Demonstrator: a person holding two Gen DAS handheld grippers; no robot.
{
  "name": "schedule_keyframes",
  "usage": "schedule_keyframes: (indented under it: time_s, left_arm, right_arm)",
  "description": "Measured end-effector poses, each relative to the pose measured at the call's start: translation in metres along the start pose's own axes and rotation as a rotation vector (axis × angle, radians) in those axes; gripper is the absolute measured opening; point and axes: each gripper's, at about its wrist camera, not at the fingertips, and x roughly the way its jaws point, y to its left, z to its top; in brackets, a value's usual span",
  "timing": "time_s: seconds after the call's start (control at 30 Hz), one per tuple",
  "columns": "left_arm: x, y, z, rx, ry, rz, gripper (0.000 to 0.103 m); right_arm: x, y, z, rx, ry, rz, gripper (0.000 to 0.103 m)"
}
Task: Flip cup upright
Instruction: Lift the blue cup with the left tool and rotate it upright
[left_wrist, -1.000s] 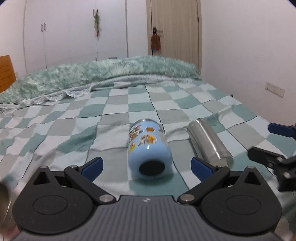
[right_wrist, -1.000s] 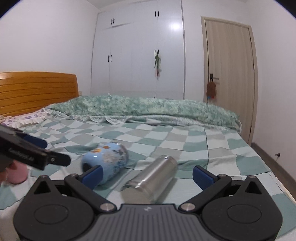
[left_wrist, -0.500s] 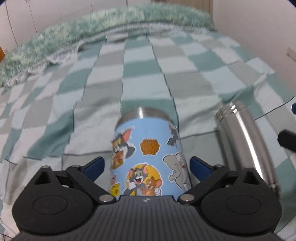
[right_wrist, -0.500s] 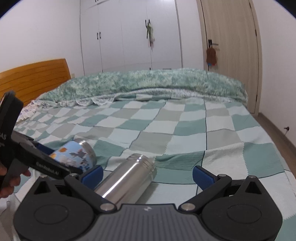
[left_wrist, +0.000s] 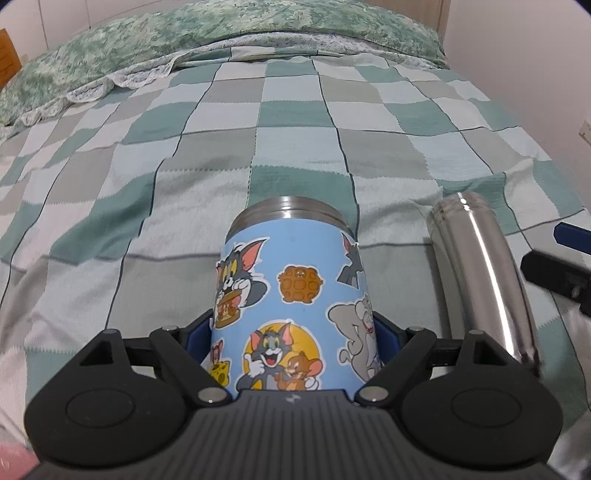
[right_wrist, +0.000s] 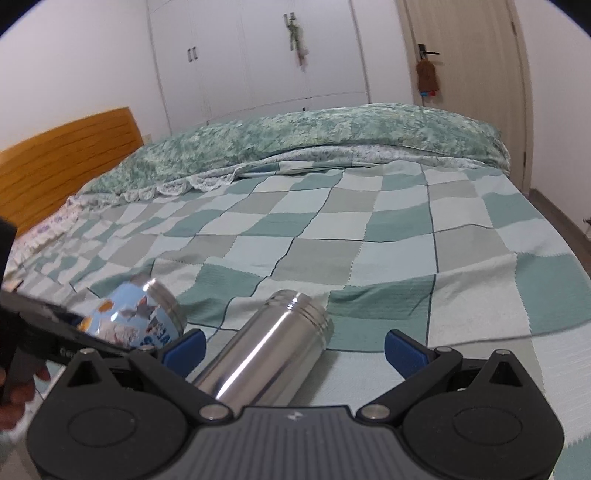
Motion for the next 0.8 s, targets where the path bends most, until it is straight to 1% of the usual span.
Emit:
schedule_keyframes:
  time_s: [0.2,0.37,0.5,0.57,0.7,0.8]
  left_arm:
    - [-0.034,0.004,-0.023,-0.009,-0.014,-0.024,0.085]
    - [-0.075,0.007,-0.048,-0.009,-0.033,-0.051,0.085]
    - [-0.105,0.013,-0.077,-0.013,-0.035,-0.075,0.085]
    - [-0.116,0.017,-0.094,-0.015,-0.023,-0.08,0.085]
    - [-0.129,0.019,-0.128,0.002,-0.001,-0.088,0.085]
    - [-0.129,0.019,-0.152,0.009,0.022,-0.081,0.086]
  right_arm:
    - [-0.037,0.013,-0.006,0.038,-0.02,0.004,0.103]
    - [-0.068,0.039,-0.019,0.029,-0.019,0.013,0.103]
    - [-0.089,0.064,-0.037,0.012,0.001,0.026,0.103]
    - [-0.098,0.076,-0.049,0.0,0.014,0.027,0.103]
    - [-0.117,0.096,-0.071,-0.016,0.032,0.031,0.103]
    - [-0.128,0.105,-0.084,-0.02,0.049,0.029,0.103]
